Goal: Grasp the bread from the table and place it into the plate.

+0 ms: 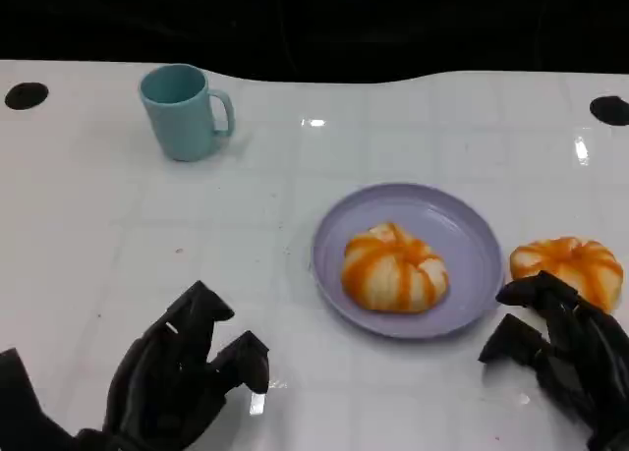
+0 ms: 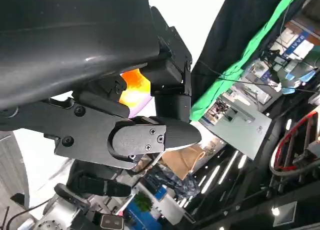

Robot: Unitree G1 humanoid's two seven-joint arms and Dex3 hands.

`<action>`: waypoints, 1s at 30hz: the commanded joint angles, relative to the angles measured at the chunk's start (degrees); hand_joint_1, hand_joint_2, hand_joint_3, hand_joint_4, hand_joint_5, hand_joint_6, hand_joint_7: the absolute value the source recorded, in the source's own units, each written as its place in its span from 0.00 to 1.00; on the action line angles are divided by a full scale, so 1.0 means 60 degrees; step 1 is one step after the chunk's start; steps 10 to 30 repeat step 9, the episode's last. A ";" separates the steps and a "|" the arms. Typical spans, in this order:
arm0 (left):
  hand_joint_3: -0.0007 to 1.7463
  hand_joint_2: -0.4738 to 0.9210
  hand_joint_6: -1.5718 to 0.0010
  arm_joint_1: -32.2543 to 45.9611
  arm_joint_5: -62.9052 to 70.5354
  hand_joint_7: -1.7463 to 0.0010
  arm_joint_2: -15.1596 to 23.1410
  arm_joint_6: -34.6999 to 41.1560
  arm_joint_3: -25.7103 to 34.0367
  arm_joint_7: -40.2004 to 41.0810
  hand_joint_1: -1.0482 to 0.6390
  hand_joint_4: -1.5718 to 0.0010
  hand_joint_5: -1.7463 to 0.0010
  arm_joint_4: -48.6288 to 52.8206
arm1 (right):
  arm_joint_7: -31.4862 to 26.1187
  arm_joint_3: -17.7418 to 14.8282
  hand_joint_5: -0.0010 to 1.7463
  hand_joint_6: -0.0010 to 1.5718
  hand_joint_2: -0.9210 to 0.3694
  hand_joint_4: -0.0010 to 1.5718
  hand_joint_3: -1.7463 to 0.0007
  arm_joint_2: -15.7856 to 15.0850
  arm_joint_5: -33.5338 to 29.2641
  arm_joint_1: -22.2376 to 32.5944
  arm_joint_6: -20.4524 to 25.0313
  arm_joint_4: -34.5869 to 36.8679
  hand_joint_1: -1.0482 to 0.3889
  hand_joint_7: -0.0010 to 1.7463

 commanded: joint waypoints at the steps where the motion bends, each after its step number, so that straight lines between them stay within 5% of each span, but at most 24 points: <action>1: 0.17 1.00 0.60 -0.0080 0.0092 0.00 0.0134 -0.0077 0.0032 -0.0178 0.30 0.46 0.00 0.0160 | -0.0076 -0.0087 0.90 0.40 0.00 0.40 0.88 -0.0169 0.0025 0.0112 -0.0030 0.0035 0.36 0.68; 30: 0.16 1.00 0.59 -0.0037 0.0111 0.00 0.0171 0.0002 -0.0015 -0.0156 0.29 0.45 0.00 0.0152 | 0.0032 -0.0084 0.90 0.39 0.00 0.40 0.88 -0.0197 0.0045 0.0116 -0.0075 0.0061 0.36 0.68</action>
